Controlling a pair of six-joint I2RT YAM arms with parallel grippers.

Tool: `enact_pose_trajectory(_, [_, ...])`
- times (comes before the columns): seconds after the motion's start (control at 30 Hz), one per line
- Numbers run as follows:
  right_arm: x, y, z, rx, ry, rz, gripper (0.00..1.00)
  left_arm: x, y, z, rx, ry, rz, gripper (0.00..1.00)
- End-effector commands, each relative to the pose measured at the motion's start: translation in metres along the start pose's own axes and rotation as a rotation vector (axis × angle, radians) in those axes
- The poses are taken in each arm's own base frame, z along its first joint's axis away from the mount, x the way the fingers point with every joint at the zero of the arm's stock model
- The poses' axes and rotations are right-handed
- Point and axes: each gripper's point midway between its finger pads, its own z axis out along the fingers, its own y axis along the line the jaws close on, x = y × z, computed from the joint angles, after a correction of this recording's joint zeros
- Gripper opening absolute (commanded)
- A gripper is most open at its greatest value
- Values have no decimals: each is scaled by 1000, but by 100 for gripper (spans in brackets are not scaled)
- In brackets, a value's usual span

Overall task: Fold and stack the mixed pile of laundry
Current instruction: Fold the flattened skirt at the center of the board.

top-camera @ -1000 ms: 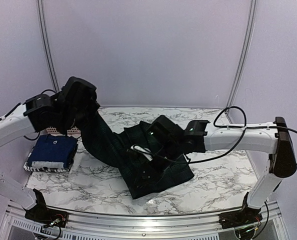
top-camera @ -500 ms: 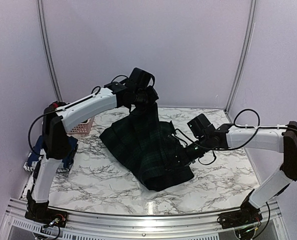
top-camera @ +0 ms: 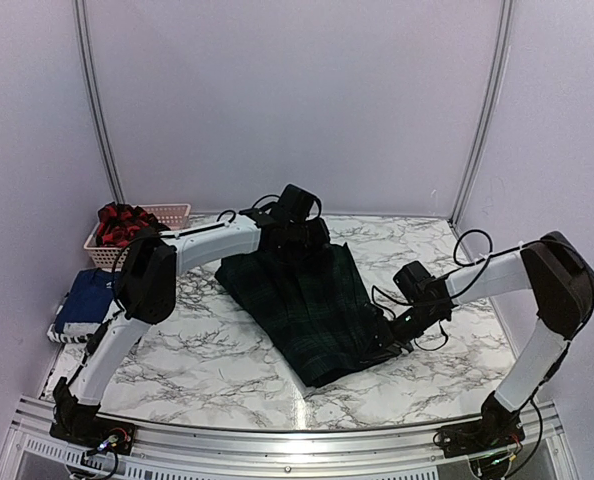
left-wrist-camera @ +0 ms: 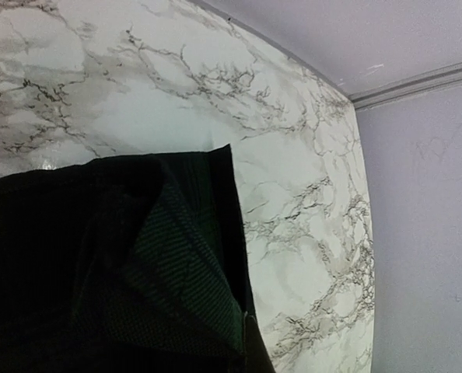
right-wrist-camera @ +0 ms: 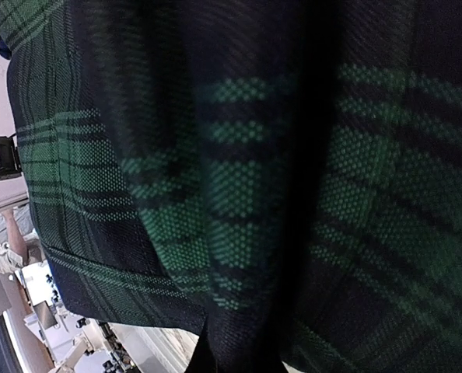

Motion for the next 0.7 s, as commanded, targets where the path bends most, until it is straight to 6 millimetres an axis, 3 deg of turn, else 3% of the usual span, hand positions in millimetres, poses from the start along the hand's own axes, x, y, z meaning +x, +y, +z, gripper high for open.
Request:
enact_pose_trajectory(0.0, [2,-11,5,42,31,-3,0,4,8,19,45,11,6,0])
enact_pose_trajectory(0.1, [-11,6,-7,35,5,-52,0,-12,-13,1,77,-37,36,0])
enact_pose_trajectory(0.23, [-31,45,-40,12,-78,-144,0,-33,-53,-31,150,-95,66,0])
enact_pose_trajectory(0.43, [-30,73,-71,7,-139,-189,0,-57,-98,-76,236,-187,115,0])
enact_pose_trajectory(0.53, [-22,64,-73,21,-139,-172,0,-57,-114,-78,290,-201,128,0])
enact_pose_trajectory(0.67, [-6,22,-66,60,-114,-58,0,-40,-118,-54,342,-154,126,0])
